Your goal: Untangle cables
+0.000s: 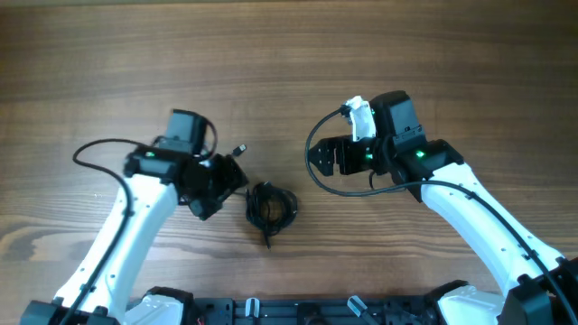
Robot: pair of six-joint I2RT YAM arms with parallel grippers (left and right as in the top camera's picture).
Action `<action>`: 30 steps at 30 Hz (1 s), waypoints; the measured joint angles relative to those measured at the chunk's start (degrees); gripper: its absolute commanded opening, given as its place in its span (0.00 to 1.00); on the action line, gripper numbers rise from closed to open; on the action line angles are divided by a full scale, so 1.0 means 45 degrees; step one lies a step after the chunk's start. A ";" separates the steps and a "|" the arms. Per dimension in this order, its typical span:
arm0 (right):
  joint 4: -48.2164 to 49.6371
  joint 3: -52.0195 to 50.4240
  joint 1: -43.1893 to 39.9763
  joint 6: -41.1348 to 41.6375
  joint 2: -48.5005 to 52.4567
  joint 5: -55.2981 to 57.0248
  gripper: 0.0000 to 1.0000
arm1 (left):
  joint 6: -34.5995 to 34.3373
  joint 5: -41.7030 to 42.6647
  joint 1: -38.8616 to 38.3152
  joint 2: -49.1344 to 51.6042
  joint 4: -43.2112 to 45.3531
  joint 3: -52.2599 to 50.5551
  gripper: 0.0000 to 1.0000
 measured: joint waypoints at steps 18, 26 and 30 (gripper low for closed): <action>-0.0301 0.0000 0.0000 0.0471 0.0005 0.0661 1.00 | -0.1496 -0.3449 -0.4707 0.4313 0.2866 -0.0903 0.04; 0.0019 -0.0194 0.0000 0.0539 0.0024 -0.1967 1.00 | 0.3939 -0.5236 -0.3162 0.1564 0.1671 0.1273 0.04; 0.2341 -0.0670 0.0015 0.1647 0.0296 -0.5119 1.00 | 0.4779 -0.5231 -0.3143 -0.0563 0.2186 0.1389 0.04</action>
